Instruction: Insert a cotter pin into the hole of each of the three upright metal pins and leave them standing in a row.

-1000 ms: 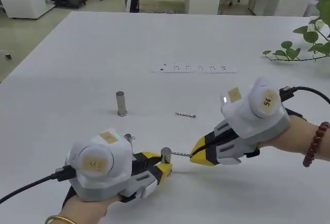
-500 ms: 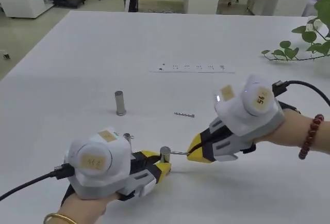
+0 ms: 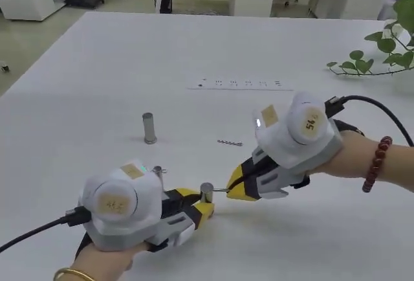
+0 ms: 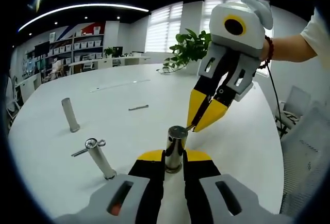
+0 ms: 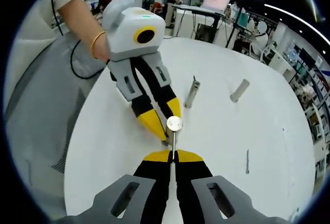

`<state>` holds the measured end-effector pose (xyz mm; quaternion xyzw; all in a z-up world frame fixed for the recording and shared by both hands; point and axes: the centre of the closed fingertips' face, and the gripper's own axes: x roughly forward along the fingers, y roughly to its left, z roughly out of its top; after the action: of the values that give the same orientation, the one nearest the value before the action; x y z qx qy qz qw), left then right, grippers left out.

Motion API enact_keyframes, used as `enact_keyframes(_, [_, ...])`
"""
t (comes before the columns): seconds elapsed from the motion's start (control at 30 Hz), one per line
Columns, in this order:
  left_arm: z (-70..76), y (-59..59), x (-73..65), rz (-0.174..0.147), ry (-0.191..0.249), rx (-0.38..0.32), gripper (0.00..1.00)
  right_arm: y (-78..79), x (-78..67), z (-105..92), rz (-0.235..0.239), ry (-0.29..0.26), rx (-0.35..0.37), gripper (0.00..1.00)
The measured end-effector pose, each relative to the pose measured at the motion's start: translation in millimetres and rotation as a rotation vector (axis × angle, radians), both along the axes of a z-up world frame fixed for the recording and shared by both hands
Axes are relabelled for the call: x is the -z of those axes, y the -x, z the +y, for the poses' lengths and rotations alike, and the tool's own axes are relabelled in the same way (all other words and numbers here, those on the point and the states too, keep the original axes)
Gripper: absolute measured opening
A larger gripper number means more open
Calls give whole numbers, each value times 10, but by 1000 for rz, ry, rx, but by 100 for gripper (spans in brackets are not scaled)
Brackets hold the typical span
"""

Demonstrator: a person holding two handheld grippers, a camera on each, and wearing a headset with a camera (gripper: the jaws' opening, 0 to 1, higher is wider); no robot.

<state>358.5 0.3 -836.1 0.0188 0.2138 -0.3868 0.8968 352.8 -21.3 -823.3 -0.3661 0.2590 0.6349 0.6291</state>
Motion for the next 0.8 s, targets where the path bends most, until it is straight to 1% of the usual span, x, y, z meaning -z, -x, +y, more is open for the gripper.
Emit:
enact_keyframes(0.33, [-5,6,-1,3,-4,3,11,3,-6,102,1,-8,12,3])
enact_keyframes(0.43, [-3,1,3,4,-2,2,11,0,-7,132,14,-16,29,4])
enact_keyframes(0.6, [-3,-4,8,6,-4,1,12,7,-9,159,22,-30,39,5])
enact_keyframes(0.7, [-3,-2,8,7,-9,3,12,-5,-25,163,19,-45,51,10])
enact_keyframes(0.8, [-2,-1,6,13,-3,-2,12,-1,-46,127,14,-49,48,11])
